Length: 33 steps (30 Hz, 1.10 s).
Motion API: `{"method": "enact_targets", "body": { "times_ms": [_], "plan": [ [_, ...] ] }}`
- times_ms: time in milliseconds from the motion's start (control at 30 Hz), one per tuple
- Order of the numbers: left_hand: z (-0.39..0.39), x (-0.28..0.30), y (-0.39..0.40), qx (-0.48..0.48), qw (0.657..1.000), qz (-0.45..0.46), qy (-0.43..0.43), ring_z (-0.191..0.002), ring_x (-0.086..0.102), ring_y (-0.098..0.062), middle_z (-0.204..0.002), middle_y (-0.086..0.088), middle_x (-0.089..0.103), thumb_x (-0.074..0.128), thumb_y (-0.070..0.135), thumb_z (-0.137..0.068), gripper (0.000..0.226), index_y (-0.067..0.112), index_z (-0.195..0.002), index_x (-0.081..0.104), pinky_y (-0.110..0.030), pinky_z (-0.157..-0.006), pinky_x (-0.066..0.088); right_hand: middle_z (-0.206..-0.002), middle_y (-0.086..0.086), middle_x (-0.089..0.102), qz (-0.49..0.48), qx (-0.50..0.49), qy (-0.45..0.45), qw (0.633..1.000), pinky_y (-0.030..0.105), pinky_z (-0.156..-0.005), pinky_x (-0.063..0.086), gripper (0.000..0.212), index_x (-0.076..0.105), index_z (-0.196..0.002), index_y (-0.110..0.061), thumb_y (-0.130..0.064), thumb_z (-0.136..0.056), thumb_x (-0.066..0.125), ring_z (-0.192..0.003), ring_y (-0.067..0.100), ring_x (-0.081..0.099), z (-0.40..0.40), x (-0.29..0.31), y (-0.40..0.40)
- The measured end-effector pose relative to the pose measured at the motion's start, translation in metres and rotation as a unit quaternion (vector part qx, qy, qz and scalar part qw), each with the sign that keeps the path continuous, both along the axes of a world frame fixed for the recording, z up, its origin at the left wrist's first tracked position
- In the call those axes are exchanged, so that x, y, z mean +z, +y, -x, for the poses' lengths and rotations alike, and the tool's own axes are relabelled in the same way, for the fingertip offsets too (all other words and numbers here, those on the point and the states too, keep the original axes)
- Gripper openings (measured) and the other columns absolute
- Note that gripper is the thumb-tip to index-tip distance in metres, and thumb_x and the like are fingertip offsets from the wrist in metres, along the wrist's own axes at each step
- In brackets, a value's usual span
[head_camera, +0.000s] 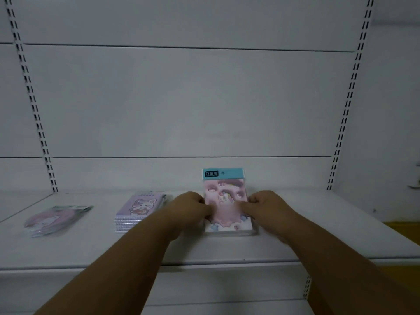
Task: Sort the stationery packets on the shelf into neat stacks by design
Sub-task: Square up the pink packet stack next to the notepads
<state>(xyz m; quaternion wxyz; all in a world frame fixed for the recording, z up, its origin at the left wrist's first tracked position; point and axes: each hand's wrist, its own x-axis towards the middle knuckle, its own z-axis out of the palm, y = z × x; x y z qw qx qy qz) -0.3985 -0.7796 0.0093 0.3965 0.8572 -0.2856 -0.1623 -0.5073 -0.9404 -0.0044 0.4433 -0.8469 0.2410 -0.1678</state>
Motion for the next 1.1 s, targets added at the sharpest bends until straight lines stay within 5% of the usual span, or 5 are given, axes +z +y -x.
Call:
{"method": "enact_targets", "body": {
  "times_ms": [200,367,600,767,1100],
  "plan": [
    [0.003,-0.006,-0.010,0.025,0.992,-0.087,-0.087,-0.066,0.053,-0.008,-0.073,0.002,0.058,0.053,0.040,-0.092,0.027,0.015,-0.090,0.063,-0.023,-0.052,0.036,-0.067,0.004,0.061,0.108,-0.061,0.103,0.987,0.026,-0.053,0.040,0.040,0.060,-0.068,-0.016,-0.053,-0.082,0.061,-0.063,0.018,0.059,-0.018,-0.008,-0.005],
    [0.004,-0.008,0.005,-0.008,0.964,-0.157,-0.214,-0.110,0.057,-0.025,-0.124,-0.015,0.056,0.045,0.037,-0.098,0.048,0.019,-0.143,0.039,-0.031,-0.084,0.047,-0.086,0.009,0.068,0.189,-0.052,0.111,0.974,0.030,-0.073,0.048,0.077,0.070,-0.090,-0.012,-0.070,-0.090,0.020,-0.077,0.018,0.062,0.004,-0.010,0.000],
    [0.022,-0.028,0.028,-0.021,0.942,-0.153,-0.298,-0.079,0.058,-0.013,-0.088,0.002,0.064,0.051,0.051,-0.093,0.031,0.021,-0.095,0.061,-0.027,-0.068,0.046,-0.070,-0.006,0.056,0.307,0.032,0.064,0.949,0.021,-0.055,0.034,0.031,0.060,-0.076,-0.023,-0.051,-0.087,0.060,-0.064,0.006,0.049,0.034,-0.022,-0.001],
    [0.022,-0.034,0.025,-0.005,0.936,-0.144,-0.322,-0.086,0.059,-0.017,-0.098,-0.001,0.066,0.052,0.039,-0.095,0.023,0.019,-0.098,0.062,-0.029,-0.073,0.047,-0.068,-0.010,0.049,0.338,0.053,0.057,0.938,0.019,-0.057,0.035,0.028,0.050,-0.071,-0.028,-0.044,-0.092,0.055,-0.065,0.007,0.046,0.032,-0.024,0.006],
    [0.021,-0.037,0.023,-0.010,0.929,-0.145,-0.341,-0.093,0.060,-0.019,-0.103,-0.003,0.066,0.053,0.039,-0.096,0.026,0.017,-0.104,0.063,-0.027,-0.074,0.043,-0.078,-0.002,0.057,0.339,0.037,0.060,0.938,0.028,-0.070,0.041,0.022,0.064,-0.086,-0.014,-0.034,-0.092,0.059,-0.078,0.015,0.054,0.034,-0.023,0.009]
  ]
}}
